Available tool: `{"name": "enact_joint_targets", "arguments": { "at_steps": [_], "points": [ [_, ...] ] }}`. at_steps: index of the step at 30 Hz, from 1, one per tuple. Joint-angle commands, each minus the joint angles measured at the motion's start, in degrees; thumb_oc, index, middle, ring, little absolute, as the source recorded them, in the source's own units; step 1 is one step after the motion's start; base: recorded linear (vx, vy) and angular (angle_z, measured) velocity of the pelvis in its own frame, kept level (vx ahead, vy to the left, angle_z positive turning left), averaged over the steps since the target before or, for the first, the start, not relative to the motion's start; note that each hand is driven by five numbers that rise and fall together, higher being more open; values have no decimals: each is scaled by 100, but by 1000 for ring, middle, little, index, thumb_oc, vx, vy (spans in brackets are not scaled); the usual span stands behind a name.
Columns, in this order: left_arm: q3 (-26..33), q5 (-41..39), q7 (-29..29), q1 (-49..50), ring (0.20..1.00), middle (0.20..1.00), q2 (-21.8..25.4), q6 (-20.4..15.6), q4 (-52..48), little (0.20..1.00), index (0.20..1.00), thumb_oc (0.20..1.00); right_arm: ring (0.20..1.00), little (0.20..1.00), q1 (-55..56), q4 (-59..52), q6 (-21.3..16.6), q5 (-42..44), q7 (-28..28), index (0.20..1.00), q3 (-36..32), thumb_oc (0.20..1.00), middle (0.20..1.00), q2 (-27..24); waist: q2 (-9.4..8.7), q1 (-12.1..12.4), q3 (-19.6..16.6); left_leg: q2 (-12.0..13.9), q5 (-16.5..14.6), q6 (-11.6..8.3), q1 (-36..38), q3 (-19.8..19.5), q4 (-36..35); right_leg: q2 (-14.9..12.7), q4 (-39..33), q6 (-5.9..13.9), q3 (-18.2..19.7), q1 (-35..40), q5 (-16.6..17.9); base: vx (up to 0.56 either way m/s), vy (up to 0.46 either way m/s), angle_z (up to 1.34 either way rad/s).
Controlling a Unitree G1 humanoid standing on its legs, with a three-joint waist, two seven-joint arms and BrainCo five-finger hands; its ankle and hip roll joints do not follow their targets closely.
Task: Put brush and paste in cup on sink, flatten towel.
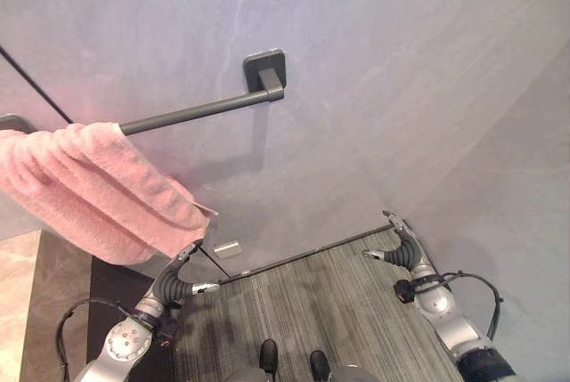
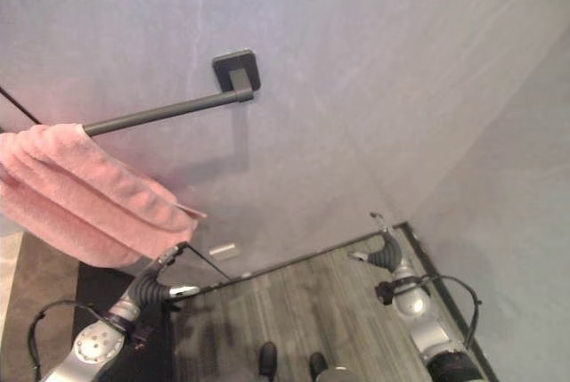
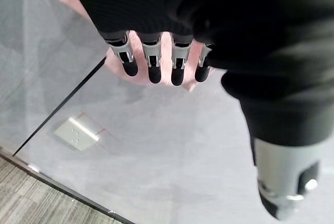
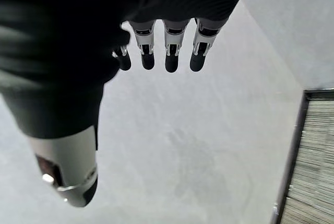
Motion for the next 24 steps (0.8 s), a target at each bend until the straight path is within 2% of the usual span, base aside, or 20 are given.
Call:
{"name": "enact_joint_targets", "arguments": {
  "at_steps": [1,2,3,6,7,8,9,10,11,13,16,18,19,22,24],
  "points": [
    [387,-388,119,-64,1000,1000,211,-342,-287,1000,1000,1000,1000,1000,-303,-369,-195,23,36,1000,258,1000,1000,-6,-359,185,-117,-98,-558,-136,-294,-101,896,-962,84,662,-136,-643,786,-12,-48,-11],
    [375,-398,132,-124,1000,1000,105,-302,-174,1000,1000,1000,1000,1000,-213,-478,-187,-61,91,1000,292,1000,1000,-88,-364,205,-149,-86,-486,-159,-335,-226,811,-885,31,559,-29,-566,680,11,-36,2],
    [370,-396,134,-126,1000,1000,102,-302,-173,1000,1000,1000,1000,1000,-208,-482,-185,-62,92,1000,289,1000,1000,-91,-360,198,-151,-86,-480,-161,-330,-236,799,-886,29,557,-40,-561,678,10,-67,14],
    [215,-274,51,-334,1000,1000,112,-275,-300,1000,1000,1000,1000,1000,58,-561,-204,24,105,1000,63,1000,1000,-224,-309,161,-195,-61,-245,-339,-449,-380,643,-901,-159,451,-333,-428,608,-33,-70,51],
    [6,-350,-73,-723,1000,1000,44,-216,-280,1000,1000,1000,1000,1000,240,-568,-177,60,47,1000,-201,1000,1000,-297,-292,-77,-253,184,-142,-426,-565,200,565,-1129,-263,476,-861,-358,623,-57,-33,76],
    [-9,-352,-74,-741,1000,1000,40,-216,-271,1000,1000,1000,1000,1000,247,-572,-176,61,49,1000,-213,1000,1000,-303,-285,-85,-252,180,-147,-426,-570,183,572,-1133,-269,476,-882,-348,617,-64,-11,150],
    [-101,-400,-143,-944,1000,1000,-19,-182,-250,1000,1000,1000,1000,1000,359,-608,-160,72,1,1000,-385,1000,1000,-355,-284,-258,-278,479,-120,-481,-516,915,536,-1278,-299,530,-1182,-276,618,-57,29,173],
    [-204,-379,-151,-1093,1000,1000,-55,-157,-192,1000,1000,1000,1000,1000,489,-631,-148,78,-67,1000,-490,1000,1000,-348,-287,-386,-271,759,40,-554,-554,1363,565,-1377,-270,566,-1321,-292,612,-63,13,212],
    [-302,-346,-236,-1217,1000,1000,-113,-173,-159,1000,1000,1000,1000,1000,554,-768,-121,22,-71,1000,-579,1000,1000,-401,-230,-417,-255,641,-77,-516,-522,1102,632,-1326,-201,527,-1317,-264,610,-23,13,155],
    [-337,-331,-242,-1236,1000,1000,-136,-172,-138,1000,1000,1000,1000,1000,591,-756,-111,4,-114,1000,-659,1000,1000,-387,-222,-451,-291,601,-120,-496,-545,1090,700,-1352,-247,539,-1315,-226,636,24,6,72],
    [-198,-185,-195,-1122,1000,1000,-39,-198,-260,1000,1000,1000,1000,1000,483,-684,-125,38,-145,1000,-649,1000,1000,-319,-248,-336,-312,490,-330,-486,-547,828,1007,-1418,-345,543,-1100,-167,674,29,28,-5],
    [-45,-248,-140,-995,1000,1000,1,-226,-388,1000,1000,1000,1000,1000,314,-657,-159,45,-152,1000,-506,1000,1000,-276,-281,-160,-252,352,-515,-556,-552,271,1237,-1378,-307,512,-856,-236,684,-12,43,-49],
    [49,-385,-79,-899,1000,1000,-24,-251,-458,1000,1000,1000,1000,1000,186,-632,-164,41,-146,1000,-400,1000,1000,-234,-258,-109,-215,345,-526,-564,-491,-28,1030,-1381,-280,518,-788,-232,696,-2,89,-50],
    [101,-384,-55,-828,1000,1000,7,-277,-481,1000,1000,1000,1000,1000,138,-608,-154,68,-148,1000,-376,1000,1000,-169,-246,-131,-292,393,-396,-481,-350,91,612,-1406,-286,580,-825,-249,739,14,73,-20],
    [317,-466,-149,-538,1000,1000,303,-258,-898,1000,1000,1000,1000,1000,67,-783,-153,113,-159,1000,-353,1000,1000,-40,-276,-29,-381,352,-309,-401,-228,225,389,-1446,-301,657,-799,-314,772,13,72,14]
  ]
}}
